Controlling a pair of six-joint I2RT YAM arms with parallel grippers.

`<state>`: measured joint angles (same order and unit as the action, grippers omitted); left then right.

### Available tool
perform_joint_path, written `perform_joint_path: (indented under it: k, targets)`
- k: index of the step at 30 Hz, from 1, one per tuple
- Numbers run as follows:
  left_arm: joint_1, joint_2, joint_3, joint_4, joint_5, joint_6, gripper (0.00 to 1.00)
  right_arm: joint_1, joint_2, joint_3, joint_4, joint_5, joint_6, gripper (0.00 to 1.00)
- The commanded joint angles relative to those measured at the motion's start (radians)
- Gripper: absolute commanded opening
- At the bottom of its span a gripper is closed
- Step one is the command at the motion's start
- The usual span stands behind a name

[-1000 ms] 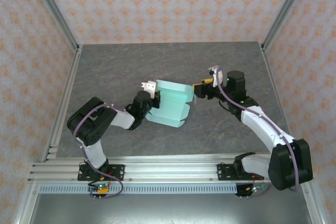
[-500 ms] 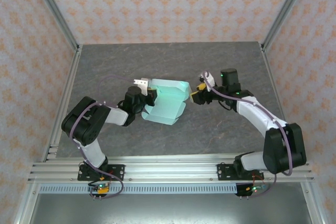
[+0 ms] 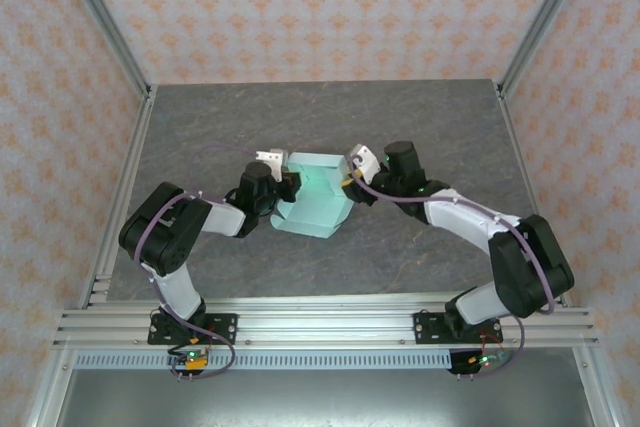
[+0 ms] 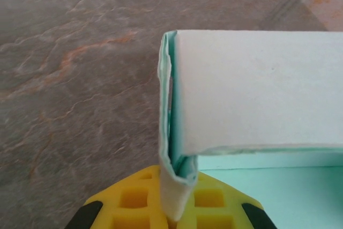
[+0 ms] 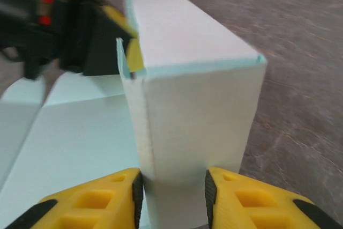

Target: Fold the paper box

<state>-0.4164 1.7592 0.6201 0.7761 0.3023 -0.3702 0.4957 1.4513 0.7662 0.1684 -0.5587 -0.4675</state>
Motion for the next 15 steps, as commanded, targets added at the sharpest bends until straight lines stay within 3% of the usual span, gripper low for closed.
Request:
perform_joint_path:
  k: [1,4,9,12,15]
  targets:
    - [-0.015,-0.014,0.013,0.011,-0.055,-0.053,0.0,0.052,0.031,-0.048,0.274,0.318,0.146,0.39]
    - [-0.043,-0.04,0.013,-0.024,-0.116,-0.049,0.0,0.097,0.072,-0.041,0.325,0.454,0.188,0.41]
    - [-0.084,-0.056,0.027,-0.064,-0.164,-0.064,0.0,0.161,0.152,0.014,0.374,0.576,0.217,0.48]
    - [-0.107,-0.071,0.021,-0.078,-0.208,-0.087,0.0,0.172,0.187,0.058,0.379,0.668,0.219,0.44]
    - [-0.118,-0.095,0.011,-0.136,-0.307,-0.215,0.0,0.175,0.22,0.093,0.38,0.752,0.221,0.38]
